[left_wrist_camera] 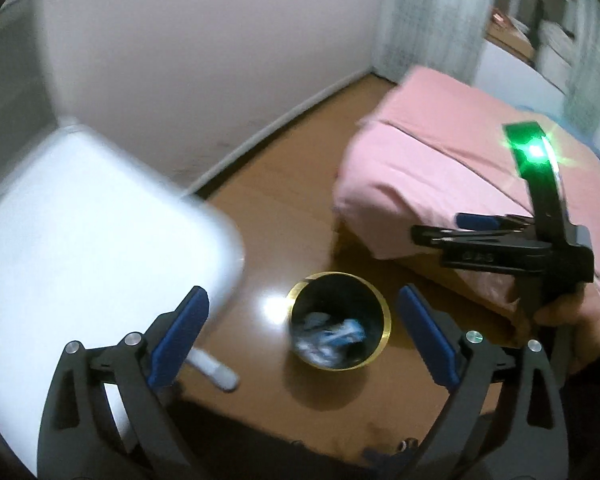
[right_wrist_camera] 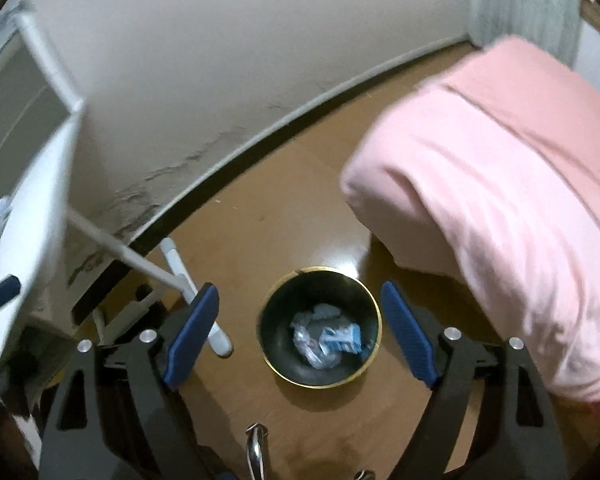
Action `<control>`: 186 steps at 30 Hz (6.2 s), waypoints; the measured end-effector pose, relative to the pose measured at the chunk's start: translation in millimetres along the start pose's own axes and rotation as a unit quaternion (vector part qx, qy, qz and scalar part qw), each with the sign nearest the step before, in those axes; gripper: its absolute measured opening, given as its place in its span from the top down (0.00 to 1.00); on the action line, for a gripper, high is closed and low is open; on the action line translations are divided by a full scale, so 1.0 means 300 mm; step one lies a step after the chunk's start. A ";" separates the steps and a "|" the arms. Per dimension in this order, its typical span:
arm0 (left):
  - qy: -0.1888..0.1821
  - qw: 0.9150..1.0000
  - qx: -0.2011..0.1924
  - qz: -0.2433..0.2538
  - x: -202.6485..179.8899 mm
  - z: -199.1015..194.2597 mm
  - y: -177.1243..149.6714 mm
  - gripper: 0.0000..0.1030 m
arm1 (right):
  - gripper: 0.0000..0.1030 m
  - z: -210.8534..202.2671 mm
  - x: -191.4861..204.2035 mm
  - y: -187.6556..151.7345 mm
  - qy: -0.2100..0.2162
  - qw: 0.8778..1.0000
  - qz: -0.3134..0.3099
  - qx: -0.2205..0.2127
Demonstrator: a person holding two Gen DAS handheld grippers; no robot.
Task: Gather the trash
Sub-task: 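Carry sock and snack bag over the bin and open both tools to drop them, then grasp the white bottle cap with the left tool while the right tool grasps the yellow snack box, then carry cap and yellow box over the bin and open both tools to drop them, then grasp the grey sock with the left tool while the right tool grasps the rolled drawing paper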
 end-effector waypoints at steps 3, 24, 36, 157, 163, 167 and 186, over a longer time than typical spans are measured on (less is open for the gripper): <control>0.049 0.998 -0.022 -0.045 0.225 -0.144 -0.054 0.09 | 0.22 -0.043 0.189 0.024 0.027 0.998 -0.053 -0.010; 0.250 0.935 -0.001 -0.250 1.186 -0.608 -0.724 0.08 | 0.14 0.098 1.701 -0.089 0.242 0.883 -0.401 0.037; 0.217 0.947 0.000 -0.237 1.200 -0.472 -0.659 0.09 | 0.28 0.295 1.858 -0.062 0.189 0.861 -0.469 0.057; -0.089 0.993 0.057 0.056 -0.275 0.392 0.038 0.22 | 0.26 0.189 -0.300 -0.129 -0.017 0.989 0.121 0.085; -0.072 0.996 0.047 0.030 -0.146 0.210 0.033 0.13 | 0.21 0.112 -0.152 -0.072 -0.011 0.996 0.067 0.062; -0.064 0.998 0.000 0.001 -0.020 -0.035 0.039 0.07 | 0.18 0.001 -0.015 -0.004 -0.008 1.000 0.021 0.021; 0.286 0.909 0.002 -0.302 1.337 -0.653 -0.678 0.07 | 0.17 0.053 1.548 -0.078 0.253 0.908 -0.326 0.076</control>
Point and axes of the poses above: each gripper's, at about its wrist camera, not at the fingertips, and z roughly the way its jaws point, x to its left, y to its top, the point moved 2 cm from there along z, roughly the way its jaws point, and after that the axes turned 7 degrees about y, right-handed, at the moved point
